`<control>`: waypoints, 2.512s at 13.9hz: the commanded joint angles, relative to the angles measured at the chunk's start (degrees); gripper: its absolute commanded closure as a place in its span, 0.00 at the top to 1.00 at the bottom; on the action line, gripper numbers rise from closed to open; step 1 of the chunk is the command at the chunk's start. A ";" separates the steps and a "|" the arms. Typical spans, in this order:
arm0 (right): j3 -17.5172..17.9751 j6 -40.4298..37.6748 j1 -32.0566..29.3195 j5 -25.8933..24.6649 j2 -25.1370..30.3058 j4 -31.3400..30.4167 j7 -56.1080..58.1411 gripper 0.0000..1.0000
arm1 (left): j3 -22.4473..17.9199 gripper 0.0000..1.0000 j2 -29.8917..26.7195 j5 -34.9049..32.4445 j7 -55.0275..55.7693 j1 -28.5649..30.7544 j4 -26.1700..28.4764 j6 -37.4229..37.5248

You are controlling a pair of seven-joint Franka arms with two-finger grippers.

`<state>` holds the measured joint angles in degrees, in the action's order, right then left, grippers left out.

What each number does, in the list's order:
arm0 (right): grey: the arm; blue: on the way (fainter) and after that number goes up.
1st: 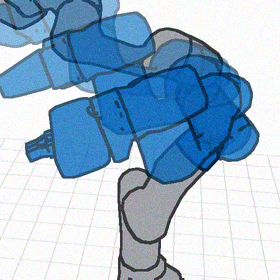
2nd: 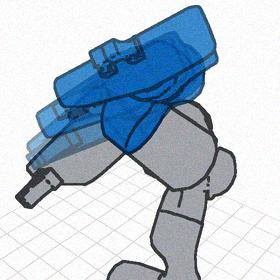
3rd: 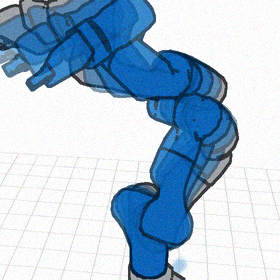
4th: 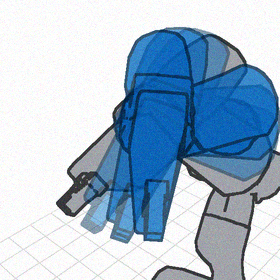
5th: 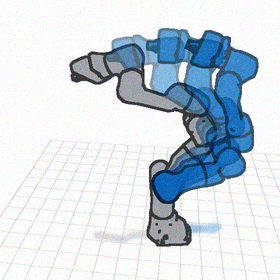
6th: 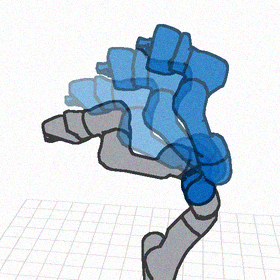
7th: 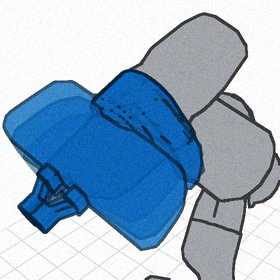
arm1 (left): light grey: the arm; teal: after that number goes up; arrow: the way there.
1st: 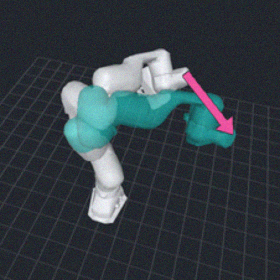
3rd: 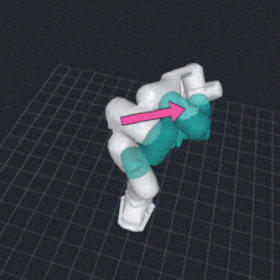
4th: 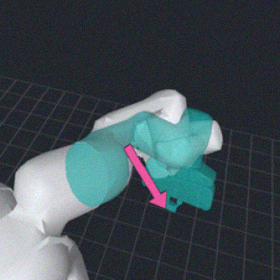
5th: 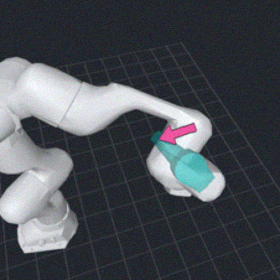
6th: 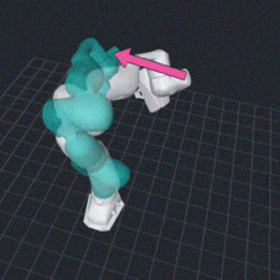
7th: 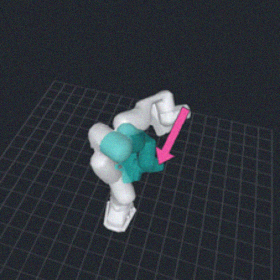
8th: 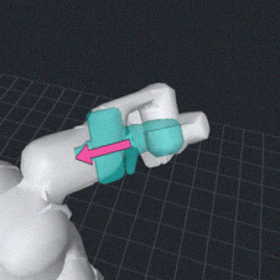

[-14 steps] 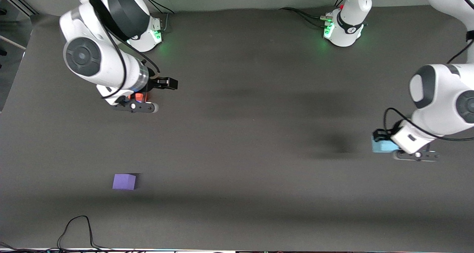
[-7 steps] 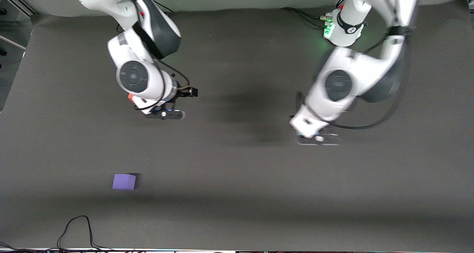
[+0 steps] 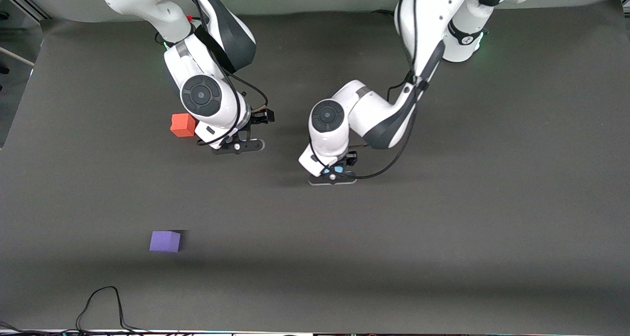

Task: Place blue block between orange and purple blocks
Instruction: 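Carry the blue block to mid-table while the right gripper approaches, then set the blue block down, open the left gripper and withdraw, then lower the right gripper onto the blue block and grasp it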

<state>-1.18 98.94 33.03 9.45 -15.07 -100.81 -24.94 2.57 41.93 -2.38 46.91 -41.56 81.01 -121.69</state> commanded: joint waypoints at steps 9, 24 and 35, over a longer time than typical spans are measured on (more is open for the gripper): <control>-0.40 0.64 -0.42 -0.39 1.09 -2.10 7.35 1.00 | -1.07 0.79 6.76 -0.17 3.54 -3.88 -2.17 -7.69; 0.21 10.28 0.89 1.62 -1.62 -1.32 1.16 1.00 | -0.01 1.00 -18.70 13.02 -29.04 28.71 3.60 21.74; -0.22 25.32 12.41 -3.82 -24.02 15.74 -25.33 1.00 | -0.19 1.00 -36.30 1.77 -48.40 44.55 11.19 28.34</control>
<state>-0.72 122.91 45.13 7.12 -35.81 -87.72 -47.28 1.82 8.58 0.84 -1.09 3.34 89.91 -93.19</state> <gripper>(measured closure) 0.000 0.000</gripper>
